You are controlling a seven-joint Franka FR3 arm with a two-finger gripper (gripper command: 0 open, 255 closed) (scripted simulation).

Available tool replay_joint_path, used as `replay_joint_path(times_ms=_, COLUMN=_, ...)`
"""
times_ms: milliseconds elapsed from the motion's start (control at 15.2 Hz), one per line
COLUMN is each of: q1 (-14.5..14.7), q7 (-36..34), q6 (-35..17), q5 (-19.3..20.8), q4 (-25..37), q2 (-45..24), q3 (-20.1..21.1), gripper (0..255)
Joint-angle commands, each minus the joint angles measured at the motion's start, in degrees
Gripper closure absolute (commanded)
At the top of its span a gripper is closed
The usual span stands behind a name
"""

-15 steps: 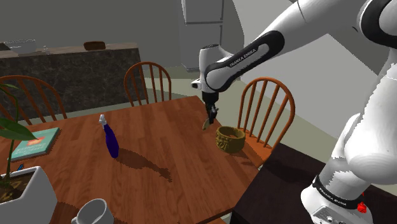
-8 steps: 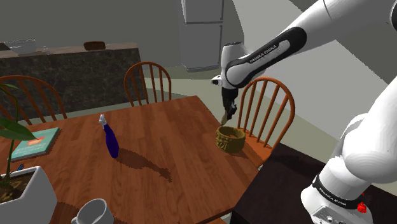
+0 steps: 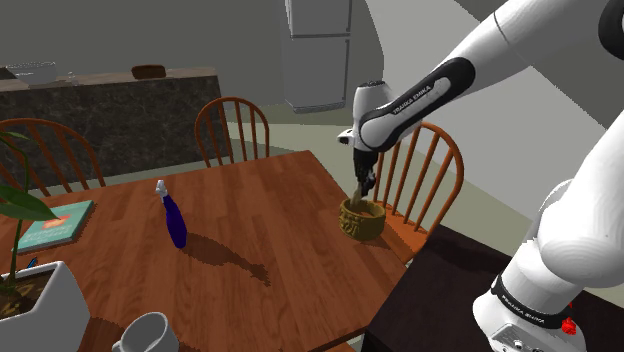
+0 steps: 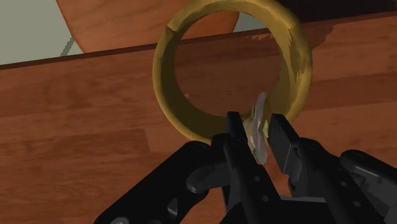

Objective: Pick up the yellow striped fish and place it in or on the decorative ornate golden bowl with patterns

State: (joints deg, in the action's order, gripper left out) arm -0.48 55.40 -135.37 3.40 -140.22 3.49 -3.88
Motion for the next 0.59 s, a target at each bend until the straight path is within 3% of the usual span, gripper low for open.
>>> replay_joint_path(times_ms=0, q1=0.0, q7=-0.1, q6=-1.9, q5=0.0, q4=-0.6, q2=-1.2, q3=0.0, gripper=255)
replay_joint_path(times_ms=528, q1=0.0, q7=-0.2, q6=-6.5, q5=-0.1, q4=-1.6, q2=-4.9, q3=0.0, gripper=255)
